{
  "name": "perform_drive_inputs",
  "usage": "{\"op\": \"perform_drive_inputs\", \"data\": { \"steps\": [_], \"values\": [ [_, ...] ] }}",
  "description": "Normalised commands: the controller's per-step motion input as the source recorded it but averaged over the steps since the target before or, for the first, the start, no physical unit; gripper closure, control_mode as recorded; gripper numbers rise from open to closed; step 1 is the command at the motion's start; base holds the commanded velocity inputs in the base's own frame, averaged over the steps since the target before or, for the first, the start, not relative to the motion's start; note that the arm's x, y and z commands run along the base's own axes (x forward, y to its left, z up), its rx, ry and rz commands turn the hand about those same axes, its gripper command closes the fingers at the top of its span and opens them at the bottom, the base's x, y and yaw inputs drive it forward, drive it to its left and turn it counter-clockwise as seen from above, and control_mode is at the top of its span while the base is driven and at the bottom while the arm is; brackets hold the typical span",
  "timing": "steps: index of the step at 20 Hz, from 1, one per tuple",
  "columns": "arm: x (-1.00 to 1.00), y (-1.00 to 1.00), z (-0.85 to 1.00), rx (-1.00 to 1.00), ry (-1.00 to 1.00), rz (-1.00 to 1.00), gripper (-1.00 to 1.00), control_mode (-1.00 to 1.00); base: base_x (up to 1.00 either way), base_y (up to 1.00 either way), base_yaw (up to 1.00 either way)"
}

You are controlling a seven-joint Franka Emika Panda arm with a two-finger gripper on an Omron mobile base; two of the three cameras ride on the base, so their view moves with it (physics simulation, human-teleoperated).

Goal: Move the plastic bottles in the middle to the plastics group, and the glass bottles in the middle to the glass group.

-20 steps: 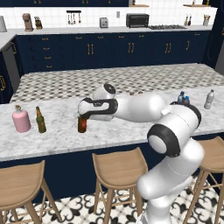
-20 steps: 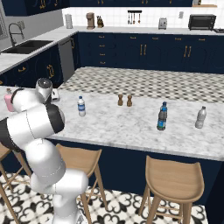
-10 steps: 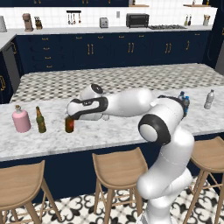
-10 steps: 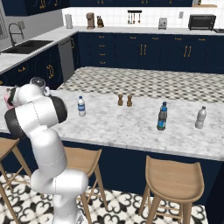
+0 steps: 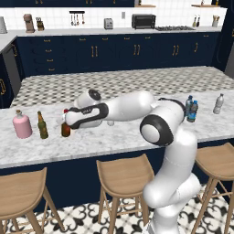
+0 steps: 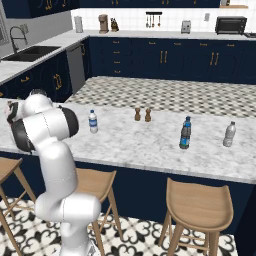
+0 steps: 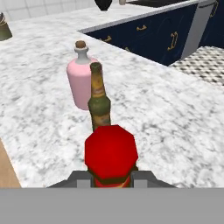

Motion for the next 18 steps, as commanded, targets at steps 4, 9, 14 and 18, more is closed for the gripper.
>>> {"op": "perform_drive_inputs", "data": {
  "steps": [4, 9, 14, 18],
  "values": [
    [0.08, 0.28, 0.0, 0.0, -0.04, 0.01, 1.0, -1.0, 0.0, 0.0, 0.0],
    [0.0, 0.15, 0.0, 0.0, 0.02, 0.01, 1.0, -1.0, 0.0, 0.0, 0.0],
    [0.0, 0.12, -0.02, 0.0, 0.01, 0.01, 1.0, -1.0, 0.0, 0.0, 0.0],
    [0.03, 0.11, -0.16, 0.0, 0.01, 0.0, 1.0, -1.0, 0.0, 0.0, 0.0]
  ]
}}
